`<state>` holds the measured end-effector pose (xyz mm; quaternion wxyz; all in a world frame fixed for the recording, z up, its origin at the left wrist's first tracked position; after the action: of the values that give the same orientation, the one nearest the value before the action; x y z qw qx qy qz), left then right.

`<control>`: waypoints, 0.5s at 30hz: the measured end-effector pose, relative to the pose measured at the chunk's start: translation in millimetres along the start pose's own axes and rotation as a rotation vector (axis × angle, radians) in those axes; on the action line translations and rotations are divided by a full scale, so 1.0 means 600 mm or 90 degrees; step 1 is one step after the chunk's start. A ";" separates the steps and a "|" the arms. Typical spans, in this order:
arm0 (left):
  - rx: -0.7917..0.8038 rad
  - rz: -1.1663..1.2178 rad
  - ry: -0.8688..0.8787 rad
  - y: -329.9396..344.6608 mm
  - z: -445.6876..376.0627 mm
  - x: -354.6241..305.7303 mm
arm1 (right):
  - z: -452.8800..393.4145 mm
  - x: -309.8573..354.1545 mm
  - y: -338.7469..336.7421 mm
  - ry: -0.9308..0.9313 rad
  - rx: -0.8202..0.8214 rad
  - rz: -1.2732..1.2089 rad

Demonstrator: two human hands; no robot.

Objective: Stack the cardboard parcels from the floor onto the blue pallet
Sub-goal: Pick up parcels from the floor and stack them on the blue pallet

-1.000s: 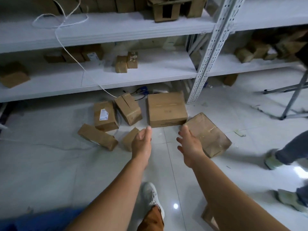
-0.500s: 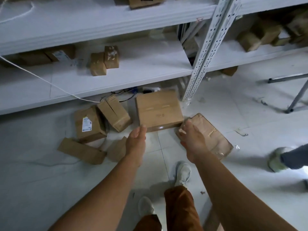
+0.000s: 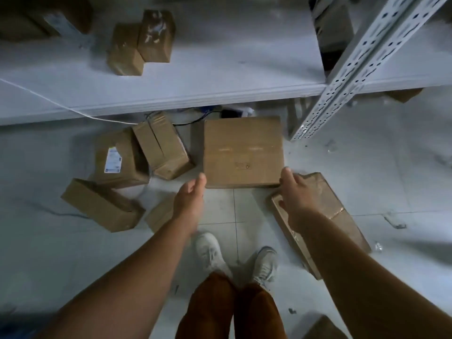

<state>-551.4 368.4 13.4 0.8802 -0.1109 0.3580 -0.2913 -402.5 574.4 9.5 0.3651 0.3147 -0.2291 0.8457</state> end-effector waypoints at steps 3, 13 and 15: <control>-0.023 -0.044 0.003 0.024 -0.085 0.003 | -0.091 -0.009 0.022 -0.019 0.006 0.043; 0.016 -0.096 0.031 0.141 -0.394 0.055 | -0.384 -0.121 0.057 -0.026 0.009 0.168; 0.020 -0.097 0.031 0.165 -0.449 0.068 | -0.434 -0.144 0.054 -0.022 -0.001 0.195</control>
<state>-672.3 427.6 -243.4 0.8481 -0.1174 0.3649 -0.3658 -475.8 673.6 -237.6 0.2282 0.2903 -0.2813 0.8857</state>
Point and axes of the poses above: each hand's wrist, its own z-axis away from the middle knuckle, its own y-axis out of the palm, x = y × z, the point moved 8 cm from there along -z, towards the middle knuckle, and after that the axes turned 5 degrees about -y, right-handed, at the moved point
